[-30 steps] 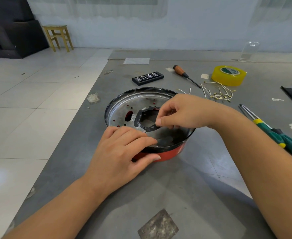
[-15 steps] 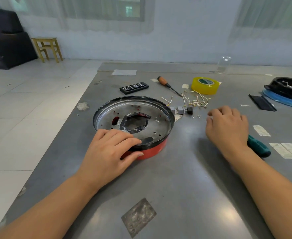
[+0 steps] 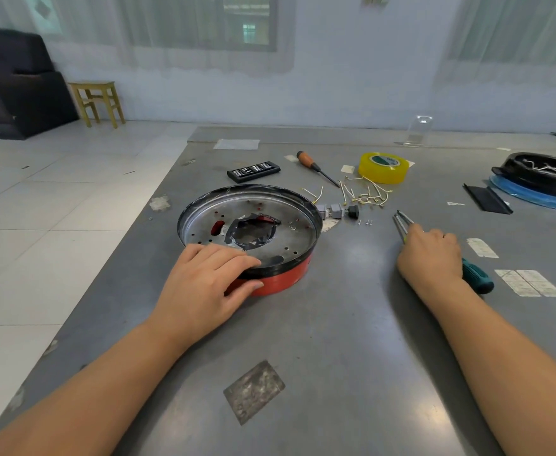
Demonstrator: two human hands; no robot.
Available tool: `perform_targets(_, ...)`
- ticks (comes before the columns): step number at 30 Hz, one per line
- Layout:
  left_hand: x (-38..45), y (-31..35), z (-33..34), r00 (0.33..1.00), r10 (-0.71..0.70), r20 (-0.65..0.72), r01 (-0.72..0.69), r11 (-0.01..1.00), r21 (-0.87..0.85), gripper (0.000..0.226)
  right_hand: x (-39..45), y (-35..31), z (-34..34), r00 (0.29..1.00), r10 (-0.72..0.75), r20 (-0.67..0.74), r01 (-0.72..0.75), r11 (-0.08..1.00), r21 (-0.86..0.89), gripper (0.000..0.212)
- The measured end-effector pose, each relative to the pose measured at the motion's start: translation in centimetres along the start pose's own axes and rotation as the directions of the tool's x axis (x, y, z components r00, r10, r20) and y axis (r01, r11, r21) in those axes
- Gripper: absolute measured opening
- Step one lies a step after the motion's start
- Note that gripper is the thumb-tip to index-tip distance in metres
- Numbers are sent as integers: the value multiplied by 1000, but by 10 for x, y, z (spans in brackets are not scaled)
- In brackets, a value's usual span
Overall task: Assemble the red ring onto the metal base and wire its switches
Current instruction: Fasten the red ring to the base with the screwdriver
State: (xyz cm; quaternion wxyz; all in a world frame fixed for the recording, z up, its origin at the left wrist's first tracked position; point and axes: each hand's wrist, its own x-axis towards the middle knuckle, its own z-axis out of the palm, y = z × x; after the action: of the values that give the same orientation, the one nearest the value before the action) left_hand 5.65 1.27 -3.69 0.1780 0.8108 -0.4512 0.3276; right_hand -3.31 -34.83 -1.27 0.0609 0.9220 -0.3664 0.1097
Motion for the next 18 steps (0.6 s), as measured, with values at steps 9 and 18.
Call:
perform_targets(9, 1, 0, 0, 1000, -14, 3, 14, 1000, -24, 35, -14, -10, -4, 965, -17, -263, 102, 944, 313, 34)
perform_targets(18, 8, 11, -9, 975, -212, -64, 188, 945, -267, 47, -42, -42, -41, 905, -405, -129, 230, 210, 950, 30)
